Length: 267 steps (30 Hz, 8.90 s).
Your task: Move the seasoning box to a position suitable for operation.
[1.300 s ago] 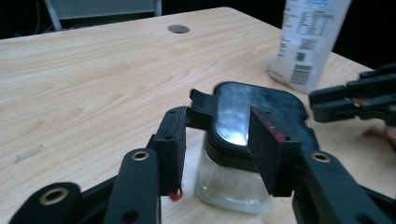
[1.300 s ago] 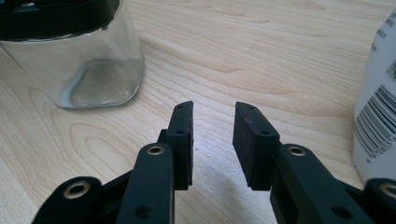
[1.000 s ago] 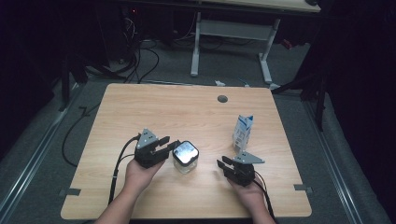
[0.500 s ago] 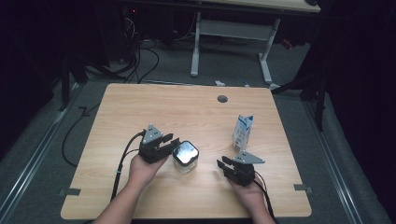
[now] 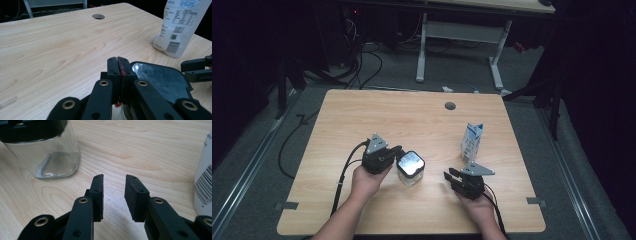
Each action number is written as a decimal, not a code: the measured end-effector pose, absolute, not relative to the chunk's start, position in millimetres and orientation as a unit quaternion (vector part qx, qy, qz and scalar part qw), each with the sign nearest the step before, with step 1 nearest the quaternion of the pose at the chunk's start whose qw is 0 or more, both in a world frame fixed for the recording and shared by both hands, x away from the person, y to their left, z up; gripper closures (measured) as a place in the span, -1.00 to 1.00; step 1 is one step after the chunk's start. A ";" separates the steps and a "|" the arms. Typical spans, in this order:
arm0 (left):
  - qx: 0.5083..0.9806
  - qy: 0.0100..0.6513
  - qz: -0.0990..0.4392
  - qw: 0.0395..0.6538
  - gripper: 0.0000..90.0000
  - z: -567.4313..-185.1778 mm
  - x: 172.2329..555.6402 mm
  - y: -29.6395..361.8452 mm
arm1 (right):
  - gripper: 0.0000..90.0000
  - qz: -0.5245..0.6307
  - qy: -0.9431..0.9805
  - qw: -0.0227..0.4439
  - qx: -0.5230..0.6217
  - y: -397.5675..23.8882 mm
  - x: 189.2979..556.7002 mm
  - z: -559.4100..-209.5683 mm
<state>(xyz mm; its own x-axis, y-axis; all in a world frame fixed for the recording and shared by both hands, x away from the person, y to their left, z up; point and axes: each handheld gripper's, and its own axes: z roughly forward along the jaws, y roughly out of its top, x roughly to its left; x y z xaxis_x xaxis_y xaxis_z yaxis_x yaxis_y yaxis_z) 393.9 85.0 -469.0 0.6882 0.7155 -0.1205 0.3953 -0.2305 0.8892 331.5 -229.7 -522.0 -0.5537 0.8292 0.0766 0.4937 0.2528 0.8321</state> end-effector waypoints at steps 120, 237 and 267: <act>0.751 0.350 0.128 0.545 0.94 -481.5 335.0 83.1 | 1.00 0.510 0.767 0.198 0.335 -148.2 350.6 -455.9; 0.769 0.384 0.185 0.476 0.06 -520.1 339.3 151.4 | 0.47 0.391 0.678 0.330 0.527 -271.7 332.0 -502.6; 0.760 0.394 0.160 0.491 0.04 -520.1 341.4 155.2 | 0.67 0.405 0.682 0.298 0.532 -301.0 337.3 -498.0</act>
